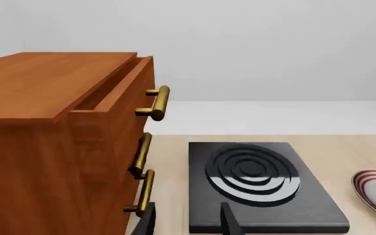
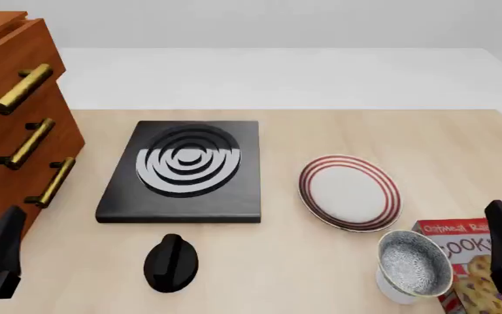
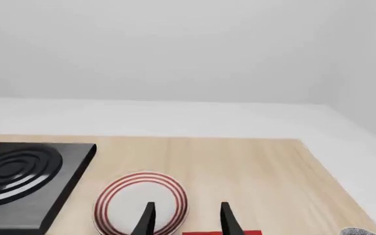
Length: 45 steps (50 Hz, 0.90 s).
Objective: Pick the akita bowl on the ramekin and place it on the plate.
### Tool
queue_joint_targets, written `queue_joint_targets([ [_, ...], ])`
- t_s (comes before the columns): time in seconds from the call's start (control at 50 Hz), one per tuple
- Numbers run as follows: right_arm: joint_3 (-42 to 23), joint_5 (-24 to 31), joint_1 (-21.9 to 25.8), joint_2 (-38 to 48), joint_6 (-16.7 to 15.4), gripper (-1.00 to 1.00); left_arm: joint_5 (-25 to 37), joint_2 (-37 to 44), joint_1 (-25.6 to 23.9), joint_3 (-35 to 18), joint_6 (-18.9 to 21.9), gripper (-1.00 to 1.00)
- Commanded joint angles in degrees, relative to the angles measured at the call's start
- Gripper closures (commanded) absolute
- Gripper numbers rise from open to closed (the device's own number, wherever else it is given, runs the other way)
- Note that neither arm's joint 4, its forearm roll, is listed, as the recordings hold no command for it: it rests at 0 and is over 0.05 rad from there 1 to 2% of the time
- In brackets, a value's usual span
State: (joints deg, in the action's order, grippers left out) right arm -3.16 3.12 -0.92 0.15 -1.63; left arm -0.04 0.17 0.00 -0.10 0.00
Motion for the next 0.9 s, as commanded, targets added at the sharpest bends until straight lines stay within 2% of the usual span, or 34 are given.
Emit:
queue_joint_targets([
  [0.02,3.06,-2.28,2.21,0.13,1.12,-1.0,-0.07,0.26,0.0,-0.15,0.0,-1.0],
  [0.06,3.03,-2.09,2.5,0.16,-1.08,-1.0,-0.07,0.26,0.0,-0.15,0.0,-1.0],
  [0.18,3.0,-2.35,3.17,1.11,-0.89,-1.0,-0.07,0.26,0.0,-0.15,0.0,-1.0],
  [0.38,-1.7,2.82,2.93,0.2,0.71,-1.0,-0.07,0.26,0.0,-0.15,0.0,-1.0],
  [0.48,-3.25,2.73,2.97,1.4,1.47,-1.0,-0.07,0.26,0.0,-0.15,0.0,-1.0],
  [0.7,-8.53,3.48,4.13,6.97,1.82,-1.0,-0.07,0.26,0.0,-0.15,0.0,-1.0],
  [0.82,-12.18,5.05,4.45,10.02,3.49,-1.0,-0.07,0.26,0.0,-0.15,0.0,-1.0],
  [0.84,-13.82,6.08,4.61,10.6,4.79,-1.0,-0.07,0.26,0.0,-0.15,0.0,-1.0],
  [0.9,-16.52,7.66,5.2,11.18,4.25,-1.0,-0.07,0.26,0.0,-0.15,0.0,-1.0],
])
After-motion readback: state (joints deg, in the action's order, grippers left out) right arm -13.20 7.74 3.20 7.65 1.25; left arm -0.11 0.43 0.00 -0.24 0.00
